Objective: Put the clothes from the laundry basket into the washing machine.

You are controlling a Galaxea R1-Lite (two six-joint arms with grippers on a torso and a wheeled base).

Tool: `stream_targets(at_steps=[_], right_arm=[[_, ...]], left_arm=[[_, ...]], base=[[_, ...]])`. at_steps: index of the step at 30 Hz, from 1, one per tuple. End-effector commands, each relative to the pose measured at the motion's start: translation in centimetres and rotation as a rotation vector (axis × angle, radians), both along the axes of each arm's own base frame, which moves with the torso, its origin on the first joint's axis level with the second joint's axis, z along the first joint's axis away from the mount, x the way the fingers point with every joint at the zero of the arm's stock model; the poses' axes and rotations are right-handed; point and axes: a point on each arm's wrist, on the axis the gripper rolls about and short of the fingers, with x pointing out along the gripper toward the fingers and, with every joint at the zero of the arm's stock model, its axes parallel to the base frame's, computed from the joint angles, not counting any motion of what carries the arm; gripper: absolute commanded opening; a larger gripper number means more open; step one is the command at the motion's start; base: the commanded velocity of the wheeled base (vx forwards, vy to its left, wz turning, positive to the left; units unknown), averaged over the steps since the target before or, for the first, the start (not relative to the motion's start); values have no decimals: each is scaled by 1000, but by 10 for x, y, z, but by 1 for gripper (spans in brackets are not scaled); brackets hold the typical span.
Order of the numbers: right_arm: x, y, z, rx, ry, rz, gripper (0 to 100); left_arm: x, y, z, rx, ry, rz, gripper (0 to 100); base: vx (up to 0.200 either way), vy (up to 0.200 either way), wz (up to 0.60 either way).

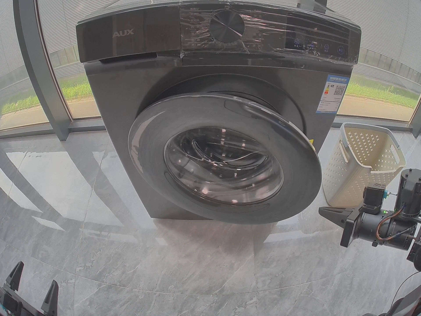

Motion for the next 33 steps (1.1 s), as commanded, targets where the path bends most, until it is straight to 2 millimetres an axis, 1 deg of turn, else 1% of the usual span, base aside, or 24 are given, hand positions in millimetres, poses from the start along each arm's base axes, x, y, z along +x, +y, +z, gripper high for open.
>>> stream_targets(at_steps=[1, 5, 7, 8, 10, 14, 16, 20, 24, 29, 32, 33], right_arm=[[-1, 5, 1, 2, -4, 26, 0], [3, 6, 3, 7, -17, 22, 0], [4, 6, 4, 8, -20, 20, 0], [12, 8, 3, 10, -31, 10, 0], [19, 11, 4, 23, -49, -3, 0], [33, 5, 3, 30, -76, -75, 0], [36, 2, 5, 38, -108, -105, 0], [33, 1, 1, 31, -99, -106, 0], [20, 3, -8, 13, -70, -73, 0], [-2, 14, -16, 5, -38, 34, 0], [-4, 19, -16, 8, -36, 60, 0], [-4, 21, -13, 15, -51, 66, 0]], left_arm=[[0, 0, -5, -1, 0, 0, 100], [0, 0, -5, 0, 0, 0, 100], [0, 0, -5, 0, 0, 0, 100], [0, 0, -5, 0, 0, 0, 100], [0, 0, -5, 0, 0, 0, 100], [0, 0, -5, -1, 0, 0, 100], [0, 0, -5, 0, 0, 0, 100], [0, 0, -5, 2, 0, 0, 100], [0, 0, -5, 3, 0, 0, 100], [0, 0, -5, 3, 0, 0, 100], [0, 0, -5, 2, 0, 0, 100], [0, 0, -5, 3, 0, 0, 100]], base=[[200, 0, 0], [200, 0, 0], [0, 0, 0], [0, 0, 0], [0, 0, 0], [0, 0, 0], [0, 0, 0], [0, 0, 0], [0, 0, 0], [0, 0, 0], [0, 0, 0], [200, 0, 0]])
